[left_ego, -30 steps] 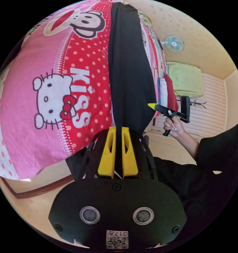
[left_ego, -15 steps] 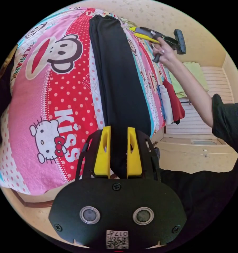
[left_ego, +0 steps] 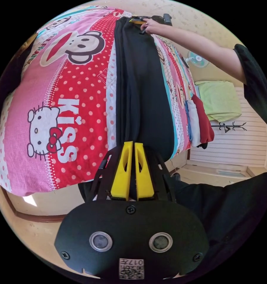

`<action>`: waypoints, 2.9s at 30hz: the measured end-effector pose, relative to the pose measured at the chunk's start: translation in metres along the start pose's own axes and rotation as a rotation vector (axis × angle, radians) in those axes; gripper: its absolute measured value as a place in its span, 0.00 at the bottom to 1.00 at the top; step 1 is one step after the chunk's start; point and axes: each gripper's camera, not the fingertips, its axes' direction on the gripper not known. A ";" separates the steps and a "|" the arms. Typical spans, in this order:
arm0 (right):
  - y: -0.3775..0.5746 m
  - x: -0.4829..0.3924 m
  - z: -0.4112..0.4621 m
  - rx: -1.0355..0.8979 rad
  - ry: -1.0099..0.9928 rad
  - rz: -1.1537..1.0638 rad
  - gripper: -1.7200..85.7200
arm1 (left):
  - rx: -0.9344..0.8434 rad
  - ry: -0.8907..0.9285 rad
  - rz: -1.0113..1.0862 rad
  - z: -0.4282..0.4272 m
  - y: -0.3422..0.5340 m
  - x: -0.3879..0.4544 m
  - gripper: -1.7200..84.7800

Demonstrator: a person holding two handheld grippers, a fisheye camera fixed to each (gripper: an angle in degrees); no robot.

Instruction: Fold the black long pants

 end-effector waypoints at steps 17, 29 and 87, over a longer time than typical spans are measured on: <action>0.165 0.102 -0.122 -0.239 -0.112 -0.100 0.18 | 0.208 0.177 -0.029 -0.067 -0.079 -0.068 0.18; 0.313 0.249 -0.128 -0.331 -0.794 0.485 0.19 | -0.031 0.458 -0.094 -0.022 -0.184 -0.123 0.18; 0.429 0.202 -0.340 -0.665 -0.429 0.236 0.21 | -0.019 0.170 -0.169 -0.043 -0.086 0.039 0.21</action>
